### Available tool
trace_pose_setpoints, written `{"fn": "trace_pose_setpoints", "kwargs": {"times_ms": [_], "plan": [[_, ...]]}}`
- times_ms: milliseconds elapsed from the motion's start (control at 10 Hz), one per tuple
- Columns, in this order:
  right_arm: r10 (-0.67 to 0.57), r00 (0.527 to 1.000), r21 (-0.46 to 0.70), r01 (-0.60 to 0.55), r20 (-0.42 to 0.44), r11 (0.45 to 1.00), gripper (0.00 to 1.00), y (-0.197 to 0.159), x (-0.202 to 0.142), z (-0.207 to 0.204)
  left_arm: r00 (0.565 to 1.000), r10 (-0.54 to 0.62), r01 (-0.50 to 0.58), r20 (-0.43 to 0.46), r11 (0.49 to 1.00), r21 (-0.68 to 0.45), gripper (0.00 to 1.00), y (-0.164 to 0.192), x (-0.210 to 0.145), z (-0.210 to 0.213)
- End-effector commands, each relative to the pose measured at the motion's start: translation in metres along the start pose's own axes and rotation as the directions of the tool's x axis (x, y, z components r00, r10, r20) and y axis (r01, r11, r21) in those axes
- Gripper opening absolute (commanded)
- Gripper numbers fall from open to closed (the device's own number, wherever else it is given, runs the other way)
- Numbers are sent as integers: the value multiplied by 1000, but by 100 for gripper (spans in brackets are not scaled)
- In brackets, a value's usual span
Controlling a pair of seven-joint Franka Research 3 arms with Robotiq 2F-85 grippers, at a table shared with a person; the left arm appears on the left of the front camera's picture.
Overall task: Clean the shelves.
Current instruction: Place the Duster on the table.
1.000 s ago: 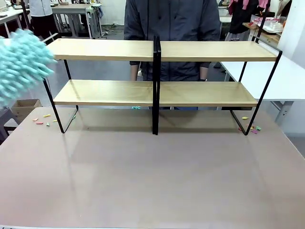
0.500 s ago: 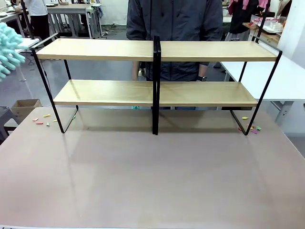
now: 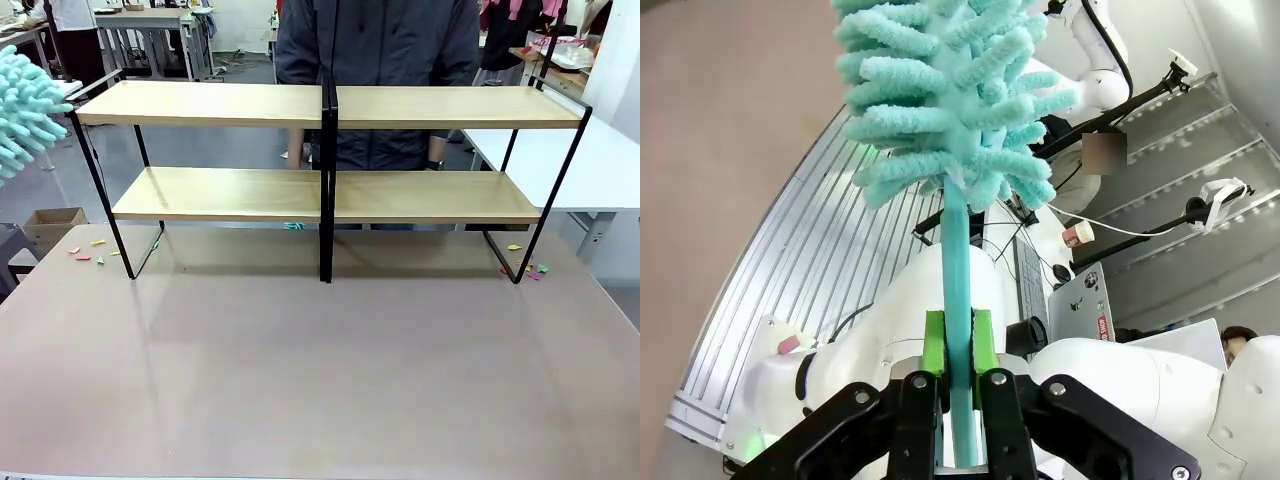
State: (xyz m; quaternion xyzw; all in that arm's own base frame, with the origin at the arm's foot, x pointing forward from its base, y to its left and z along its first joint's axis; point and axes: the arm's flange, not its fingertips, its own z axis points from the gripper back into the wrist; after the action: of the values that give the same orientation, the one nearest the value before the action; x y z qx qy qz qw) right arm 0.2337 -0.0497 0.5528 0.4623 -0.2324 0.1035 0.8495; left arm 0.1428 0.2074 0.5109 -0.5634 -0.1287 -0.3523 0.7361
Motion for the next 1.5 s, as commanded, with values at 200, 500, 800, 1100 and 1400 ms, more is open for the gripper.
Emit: {"fn": "trace_pose_setpoints", "kwargs": {"times_ms": [200, 500, 800, 1100, 1400], "plan": [[14, 1000, 19, -14, 7, 1000, 100, 2, 4, 1, 1000, 10, -10, -1, 1000, 2, 12, -2, -2, -2], [-1, 1000, -1, 1, -3, 1000, 100, 0, -1, 0, 1000, 0, 0, 0, 1000, 0, 12, 0, 0, 0], [-239, 964, 182, 258, -118, 949, 100, -37, -50, -60, 900, 93, -190, -426, 963, -191, 12, 98, 28, -51], [-314, 919, 214, 365, -239, 906, 100, -64, -101, -104, 860, 142, -269, -490, 942, -199, 12, 171, 41, -110], [-297, 926, 221, 348, -233, 911, 100, -63, -7, -48, 860, 91, -142, -502, 988, -62, 12, 215, 85, -165]]}}
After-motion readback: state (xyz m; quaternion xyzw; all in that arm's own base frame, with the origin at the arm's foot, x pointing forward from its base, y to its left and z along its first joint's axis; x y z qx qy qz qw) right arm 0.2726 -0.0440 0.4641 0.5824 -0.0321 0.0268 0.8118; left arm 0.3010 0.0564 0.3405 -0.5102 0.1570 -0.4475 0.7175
